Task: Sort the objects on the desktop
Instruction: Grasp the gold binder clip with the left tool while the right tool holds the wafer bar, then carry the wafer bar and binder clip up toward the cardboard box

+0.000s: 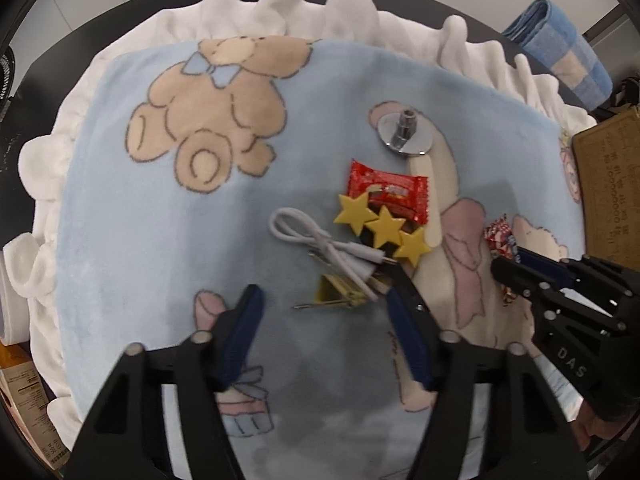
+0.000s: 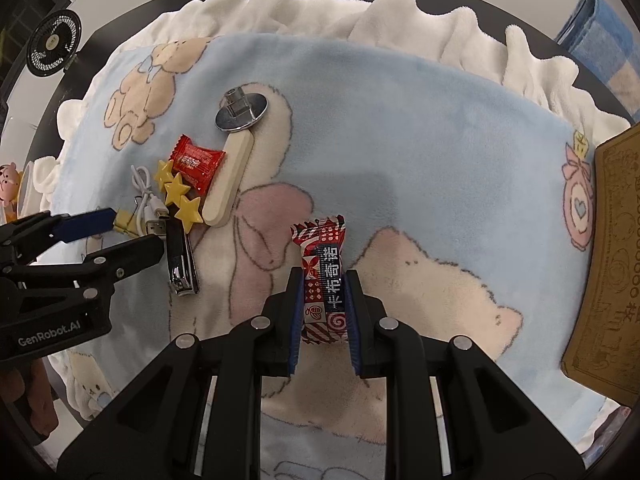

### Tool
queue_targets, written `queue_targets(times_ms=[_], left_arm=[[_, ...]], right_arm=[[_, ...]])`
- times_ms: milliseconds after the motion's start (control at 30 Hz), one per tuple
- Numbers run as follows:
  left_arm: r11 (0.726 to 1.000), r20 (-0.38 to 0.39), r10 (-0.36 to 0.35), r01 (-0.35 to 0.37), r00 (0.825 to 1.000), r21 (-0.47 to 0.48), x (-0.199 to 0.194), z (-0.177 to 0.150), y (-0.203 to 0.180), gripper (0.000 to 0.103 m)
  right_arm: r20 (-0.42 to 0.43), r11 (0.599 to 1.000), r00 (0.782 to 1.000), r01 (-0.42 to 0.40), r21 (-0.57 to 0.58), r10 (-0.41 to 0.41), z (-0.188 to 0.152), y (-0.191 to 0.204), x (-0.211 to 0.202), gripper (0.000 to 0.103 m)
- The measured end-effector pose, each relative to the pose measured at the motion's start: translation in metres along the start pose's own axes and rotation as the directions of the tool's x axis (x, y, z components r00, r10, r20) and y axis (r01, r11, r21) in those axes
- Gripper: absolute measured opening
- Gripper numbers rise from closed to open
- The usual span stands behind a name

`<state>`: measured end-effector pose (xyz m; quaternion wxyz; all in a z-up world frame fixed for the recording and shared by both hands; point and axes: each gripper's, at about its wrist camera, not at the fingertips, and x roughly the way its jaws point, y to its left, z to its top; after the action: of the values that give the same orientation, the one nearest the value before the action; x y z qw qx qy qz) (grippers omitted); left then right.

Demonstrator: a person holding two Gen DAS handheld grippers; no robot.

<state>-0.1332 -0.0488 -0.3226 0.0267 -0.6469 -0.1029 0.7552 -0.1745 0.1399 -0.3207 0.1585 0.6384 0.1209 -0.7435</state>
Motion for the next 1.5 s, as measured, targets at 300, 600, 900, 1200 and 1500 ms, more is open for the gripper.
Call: queue_targets(times_ms=[300,600,900,1200,1500], left_arm=[[1.0,0.001,-0.026,0.026,1.0,0.001,-0.005,-0.007,-0.003,0.009],[0.999,0.009,-0.051,0.051,0.999,0.004,-0.023,-0.007,0.007,0.002],[0.998,0.025,-0.069,0.069,0.997,-0.005,-0.032,-0.021,0.009,0.001],[0.998,0.023,-0.05,0.051,0.998,-0.028,-0.055,-0.024,-0.01,0.001],[0.999,0.041,-0.033,0.035,0.999,-0.035,-0.132,-0.034,-0.023,0.001]], right_arm=[[-0.002,1.0,1.0,0.005,0.002,-0.005,0.053,0.087,0.063,0.02],[0.002,1.0,1.0,0.012,0.0,-0.012,0.059,0.099,0.067,0.02],[0.029,1.0,0.999,0.013,0.0,-0.013,0.042,0.098,0.046,0.02],[0.053,0.999,0.999,0.006,0.032,-0.008,0.014,0.082,-0.017,0.02],[0.089,0.996,0.996,-0.015,0.091,0.007,-0.031,0.052,-0.146,0.02]])
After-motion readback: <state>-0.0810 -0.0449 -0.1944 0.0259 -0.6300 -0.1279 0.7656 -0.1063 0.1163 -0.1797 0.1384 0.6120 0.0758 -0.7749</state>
